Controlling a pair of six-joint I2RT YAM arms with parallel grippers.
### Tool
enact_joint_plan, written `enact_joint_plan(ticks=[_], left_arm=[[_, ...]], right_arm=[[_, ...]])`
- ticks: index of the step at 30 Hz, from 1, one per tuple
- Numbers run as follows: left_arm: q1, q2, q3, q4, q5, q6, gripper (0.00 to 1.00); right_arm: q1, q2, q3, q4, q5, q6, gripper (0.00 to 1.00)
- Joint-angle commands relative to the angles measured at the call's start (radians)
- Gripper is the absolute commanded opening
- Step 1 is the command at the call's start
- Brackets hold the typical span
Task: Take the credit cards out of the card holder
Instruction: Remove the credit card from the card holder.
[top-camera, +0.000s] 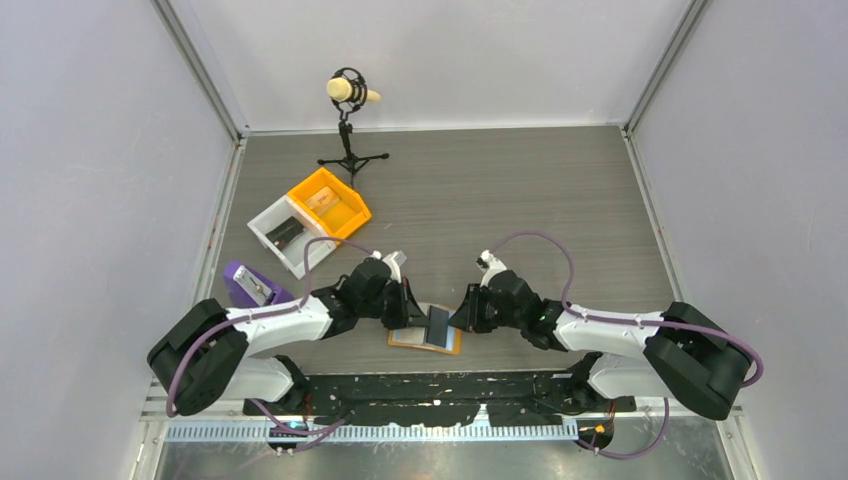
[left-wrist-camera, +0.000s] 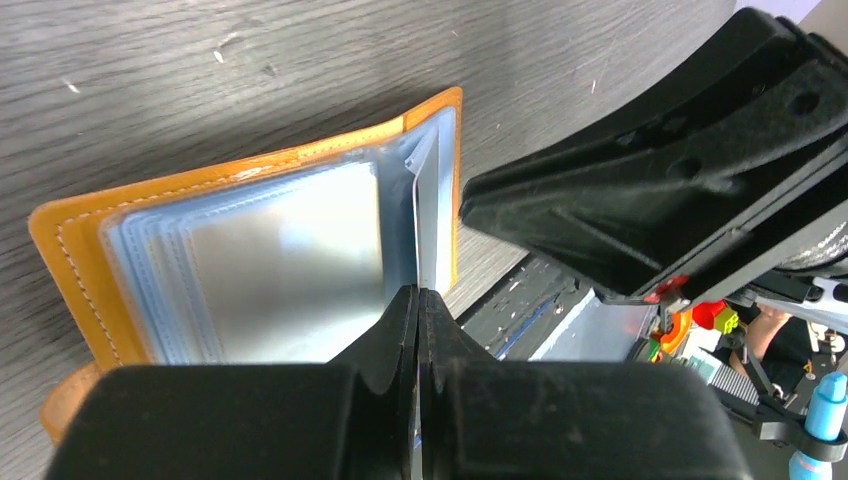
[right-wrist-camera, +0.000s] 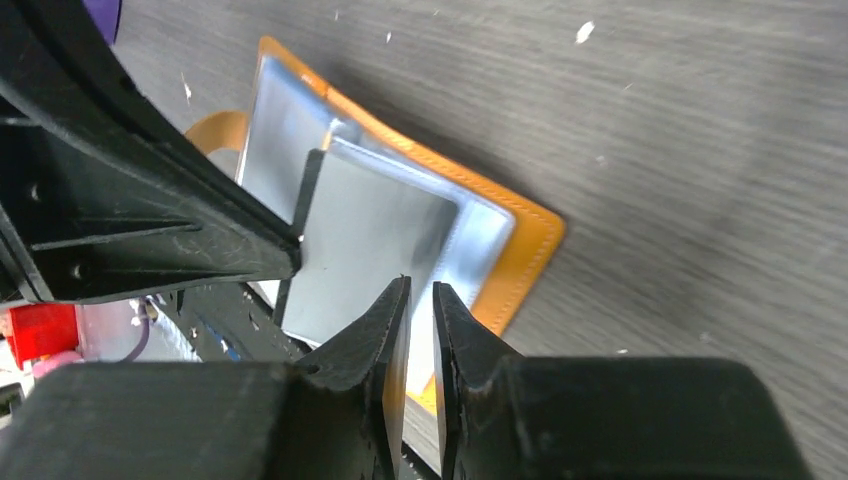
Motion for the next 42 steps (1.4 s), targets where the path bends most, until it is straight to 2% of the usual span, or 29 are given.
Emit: enact_joint_plan(ticks=[1,5,10,14,18,22,29,35,38,42], left_arm=[[-0.011,0.027,0.021,0.08,0.007,-0.026,0.0],[-0.011,0.058,0.003,0.152,0.033,-0.041,0.0],[-0.011,0.091,-0.033,0.274,0.066,-0.072,0.0],[-0.011,0.101,-0.049,0.338,0.078,-0.08,0.05],[-0.01,0.076,-0.057,0.333,0.06,-0.065,0.06],[-0.004,0.045,-0.063,0.309,0.04,-0.052,0.0],[0.015,-0.026,-0.09,0.285,0.031,-0.062,0.0],[0.012,-0.007,-0.079,0.335,0.099,-0.058,0.0],[0.013,0.0,-0.093,0.351,0.079,-0.07,0.0],[0.021,-0.06,-0.093,0.206,-0.016,-0.045,0.0]], right_arm=[[0.05,-0.005,0.041,0.023,0.045,0.034,0.23],[0.071,0.065,0.055,0.043,0.036,0.033,0.24],[0.072,0.128,0.026,0.078,0.038,0.034,0.2],[0.072,0.149,0.01,0.09,0.038,0.032,0.19],[0.07,0.152,0.002,0.091,0.044,0.031,0.19],[0.068,0.152,-0.005,0.086,0.049,0.028,0.19],[0.048,0.157,-0.003,0.065,0.05,0.008,0.18],[0.032,0.146,-0.006,0.075,0.019,-0.017,0.18],[0.031,0.131,-0.015,0.075,0.033,-0.016,0.18],[0.024,0.129,-0.01,0.05,0.038,-0.019,0.18]])
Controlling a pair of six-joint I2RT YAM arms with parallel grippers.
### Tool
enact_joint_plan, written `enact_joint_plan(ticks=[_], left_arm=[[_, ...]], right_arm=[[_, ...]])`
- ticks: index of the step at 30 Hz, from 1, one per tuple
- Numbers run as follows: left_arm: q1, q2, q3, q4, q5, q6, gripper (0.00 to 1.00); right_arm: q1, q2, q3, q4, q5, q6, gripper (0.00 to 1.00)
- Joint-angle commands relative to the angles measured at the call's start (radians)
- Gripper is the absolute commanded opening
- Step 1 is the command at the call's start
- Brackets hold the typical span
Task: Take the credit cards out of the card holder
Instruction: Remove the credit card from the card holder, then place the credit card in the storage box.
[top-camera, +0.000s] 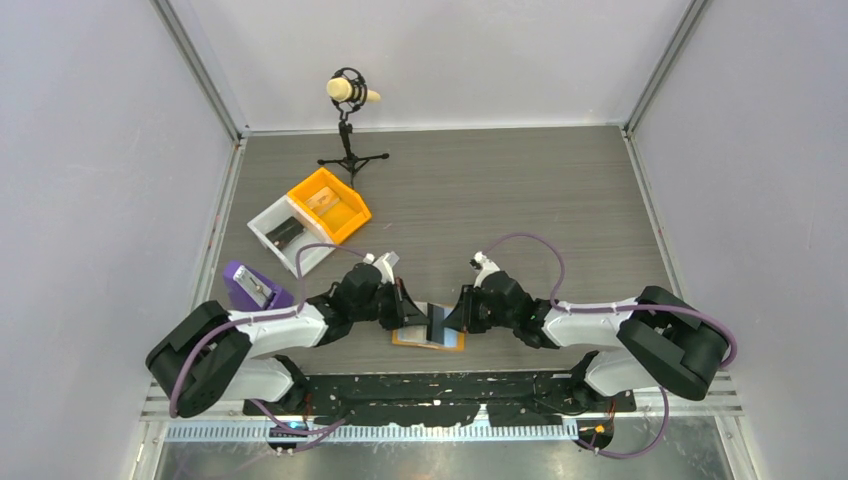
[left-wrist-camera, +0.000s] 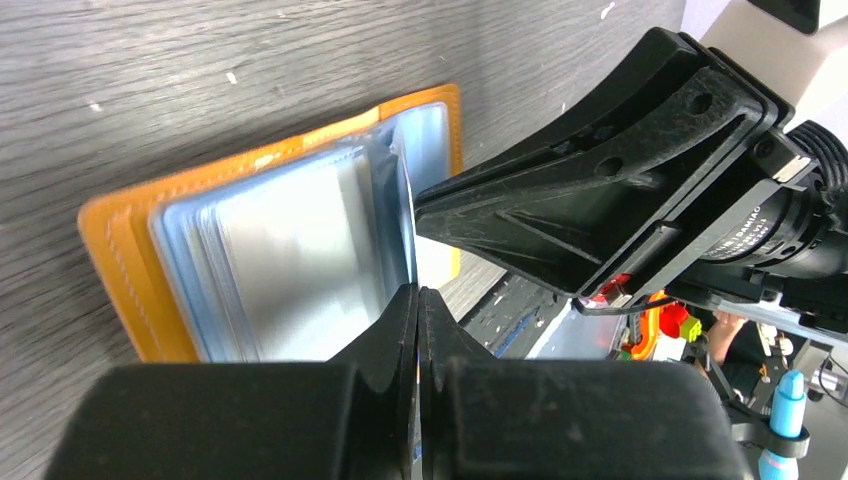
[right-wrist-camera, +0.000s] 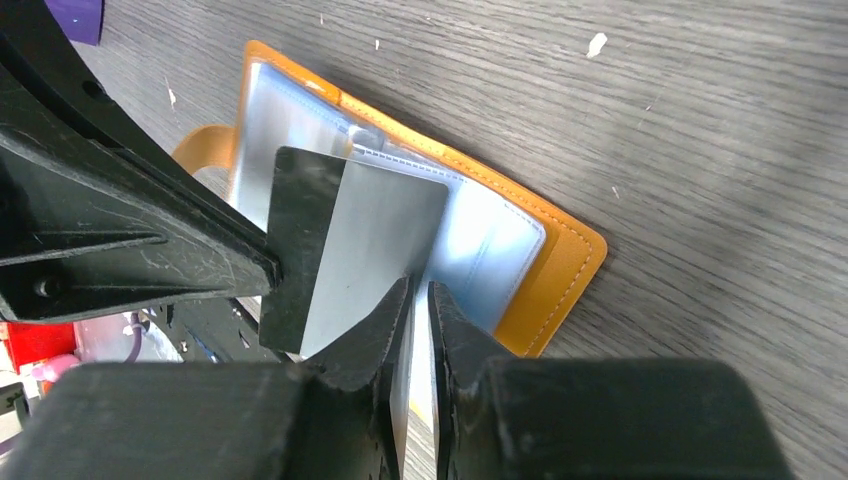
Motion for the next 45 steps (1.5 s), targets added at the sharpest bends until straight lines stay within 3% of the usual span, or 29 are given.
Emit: enact_joint_plan(ticks=[1,6,12,16,20,24,28,32,38,45], left_arm=[[0.006,-0.088,0.006,-0.054,-0.066,0.021,0.0],[0.006,-0.213,0.037,-0.282,-0.171,0.057,0.0],[0.006,-0.323,0.045,-0.359,-0.196,0.075,0.0],[0.006,-0.381,0.078,-0.437,-0.184,0.085,0.0],[0.006,-0.455,0.127,-0.547,-0.193,0.088,0.0],[0.006,-0.52,0.168,-0.631,-0.23,0.073,0.0],[0.006,-0.619,0.164,-0.664,-0.317,-0.025,0.0],[0.006,-0.7,0.182,-0.669,-0.37,-0.075,0.0],[0.006,-0.753,0.224,-0.702,-0.391,-0.162,0.0],[0.006,-0.754,0.211,-0.652,-0.351,-0.249,0.0]], right_arm=[[-0.01,-0.004,-0.019,-0.071,0.04,-0.036,0.18],[-0.014,-0.031,-0.006,-0.102,0.05,-0.061,0.17],[-0.015,-0.122,0.065,-0.162,0.043,-0.174,0.21],[-0.015,-0.195,0.12,-0.173,-0.011,-0.264,0.31],[-0.015,-0.257,0.137,-0.079,-0.025,-0.382,0.43],[0.006,-0.295,0.185,0.01,-0.006,-0.594,0.48],[0.11,-0.395,0.145,0.144,0.085,-0.954,0.55],[0.14,-0.415,0.137,0.129,-0.004,-1.258,0.63],[0.201,-0.423,0.036,0.235,-0.075,-1.544,0.71],[0.293,-0.381,0.047,0.234,0.001,-1.672,0.74]])
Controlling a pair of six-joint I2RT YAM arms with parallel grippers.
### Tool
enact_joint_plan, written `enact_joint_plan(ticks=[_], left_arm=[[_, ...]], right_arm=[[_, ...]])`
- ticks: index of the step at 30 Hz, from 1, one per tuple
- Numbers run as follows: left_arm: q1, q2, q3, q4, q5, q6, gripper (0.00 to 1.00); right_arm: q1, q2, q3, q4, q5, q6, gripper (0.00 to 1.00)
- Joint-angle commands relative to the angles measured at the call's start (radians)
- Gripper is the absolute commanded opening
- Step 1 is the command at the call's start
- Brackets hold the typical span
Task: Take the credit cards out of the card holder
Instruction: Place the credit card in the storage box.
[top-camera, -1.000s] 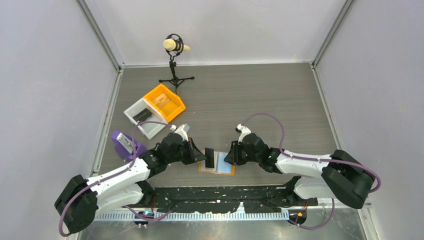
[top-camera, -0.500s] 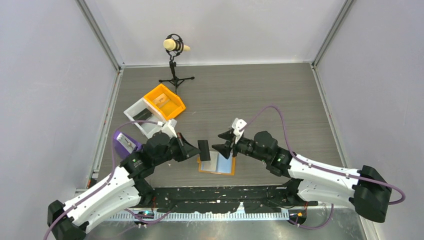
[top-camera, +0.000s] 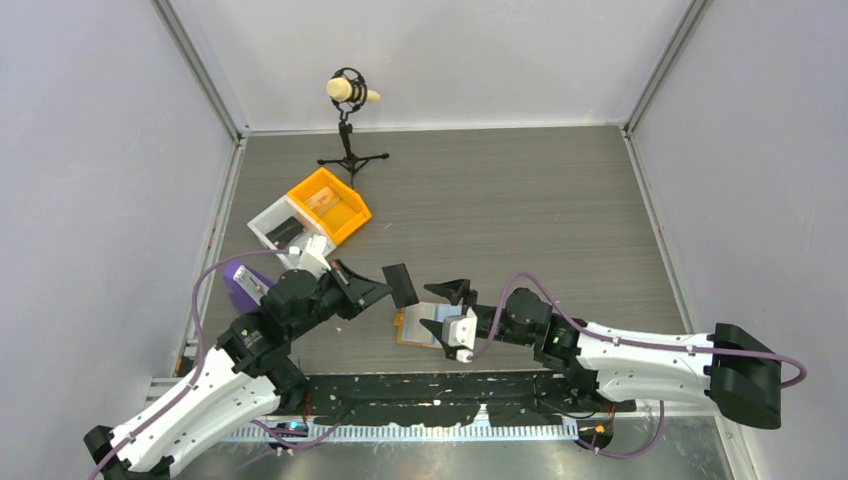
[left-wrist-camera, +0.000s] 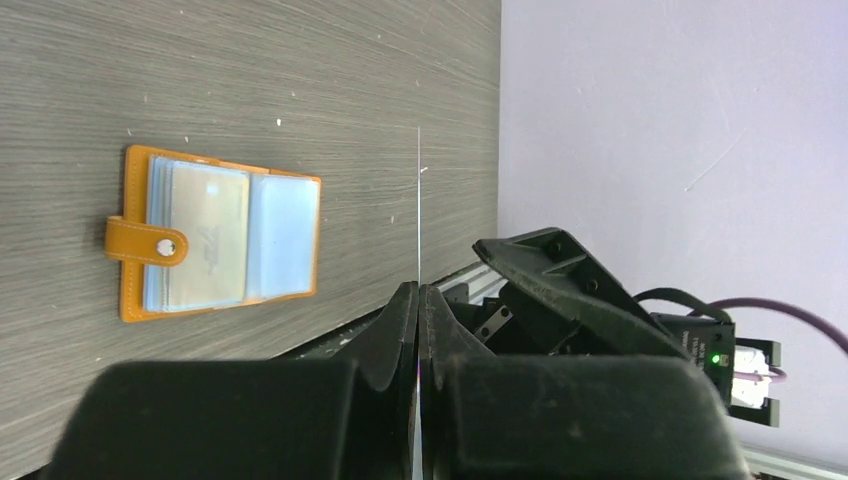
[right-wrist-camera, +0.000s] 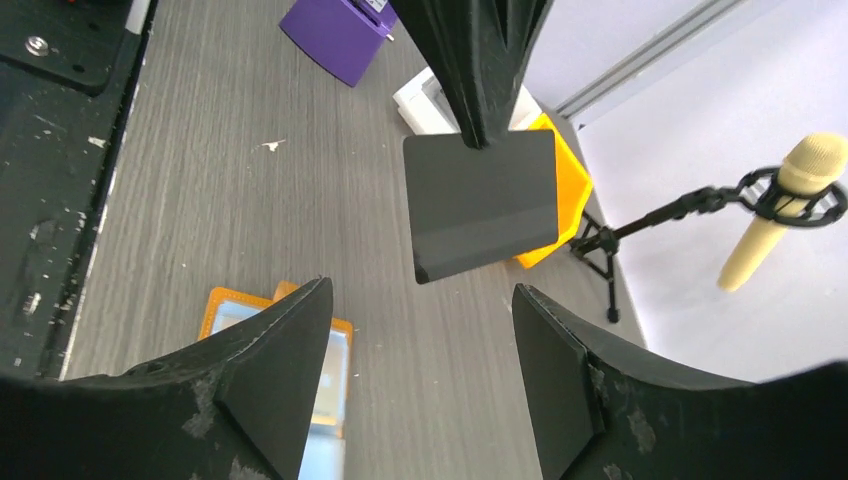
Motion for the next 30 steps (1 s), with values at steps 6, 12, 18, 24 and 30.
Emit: enact_joint_plan(ticks=[6,12,18,24,30], left_arm=[[0.003,0.022,-0.002,0.097,0.056,-0.118,0.0],[0.003,0.046,-0.022,0.13,0.075,-0.146,0.0],[0.003,0.044,-0.051,0.164,0.073,-0.181,0.0],[0.003,0.056,-0.008,0.146,0.053,-0.06,0.2],[0.003,0.047,0.077,0.001,-0.018,0.165,0.46]], right_arm=[[0.078,0.088,0.029,0.141,0.111,-0.184,0.72],[0.107,0.131,0.019,0.258,0.149,-0.188,0.62],[0.14,0.151,-0.028,0.353,0.207,-0.188,0.32],[0.143,0.064,-0.033,0.289,0.298,-0.01,0.05],[0.116,-0.049,0.152,-0.173,0.311,0.387,0.05]])
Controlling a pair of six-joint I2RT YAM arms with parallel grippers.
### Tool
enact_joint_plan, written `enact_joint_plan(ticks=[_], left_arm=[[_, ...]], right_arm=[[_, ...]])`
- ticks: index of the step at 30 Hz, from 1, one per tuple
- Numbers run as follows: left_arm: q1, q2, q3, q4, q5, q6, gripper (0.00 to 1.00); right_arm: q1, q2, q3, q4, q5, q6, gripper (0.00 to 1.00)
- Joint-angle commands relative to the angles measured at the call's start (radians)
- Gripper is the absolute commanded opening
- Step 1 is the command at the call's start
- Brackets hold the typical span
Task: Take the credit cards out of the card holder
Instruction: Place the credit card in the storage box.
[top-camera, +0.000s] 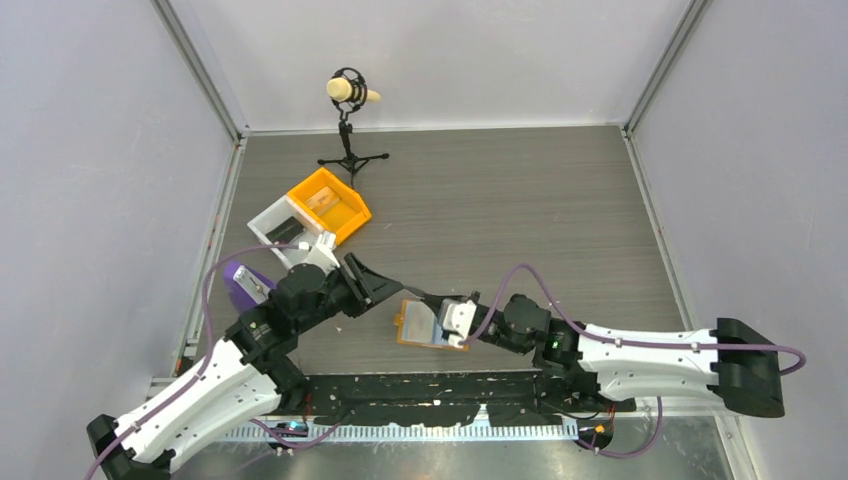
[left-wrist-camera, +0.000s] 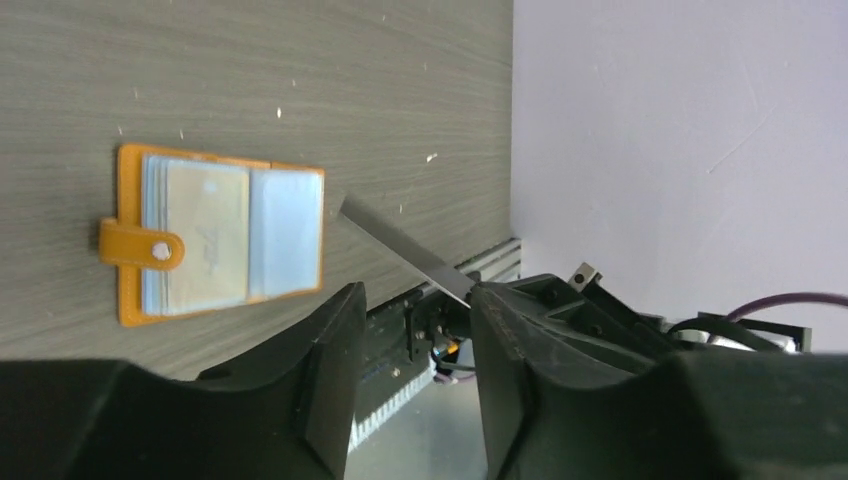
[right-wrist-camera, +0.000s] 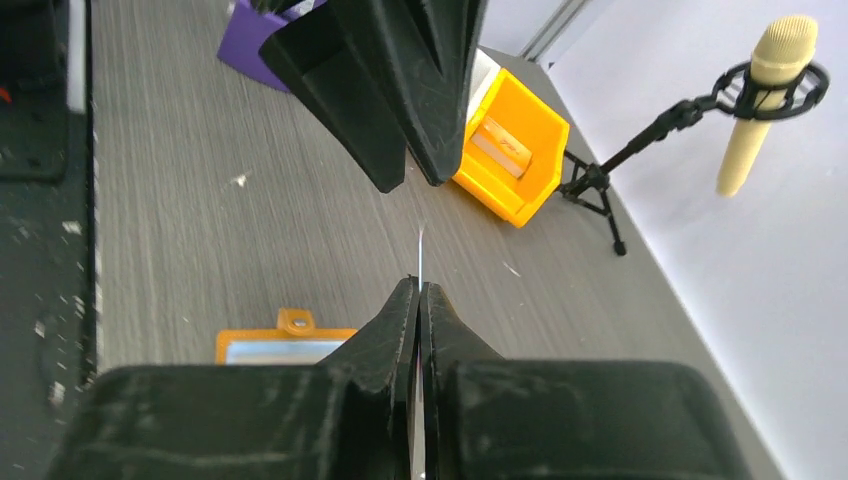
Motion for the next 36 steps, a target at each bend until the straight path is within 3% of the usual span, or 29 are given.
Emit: enact_joint_plan(ticks=[1,5,12,16,23,28,36], left_arm=[[0.003,-0.023,0.092,-0.06,-0.075,0.227,0.47],[0.003,-0.038,0.123,-0.114,-0.067,0.412,0.49],[0.003,-0.048,0.178,-0.19,0.085,0.628,0.52],[0.003,-0.022,0.225,-0.26,0.138,0.727,0.53],[0.003,0.009,0.262,-0.236,0.216,0.823,0.56],[0.003,0.146,0.35,-0.277,0.361,0.886,0.56],[-0.001,0.337,0.419,-0.236,0.577,0.888,0.49]], right_arm=[[-0.036,-0.078,0.153,-0.294,0.009,0.362,0.05],[-0.112,-0.127,0.202,-0.417,-0.079,0.572,0.05],[-0.34,-0.159,0.218,-0.478,-0.428,0.88,0.05],[-0.397,-0.151,0.227,-0.476,-0.537,0.941,0.05],[-0.407,-0.139,0.247,-0.487,-0.658,0.93,0.05],[-0.407,-0.067,0.292,-0.487,-0.829,0.959,0.05],[-0.407,-0.009,0.301,-0.405,-0.885,1.056,0.05]])
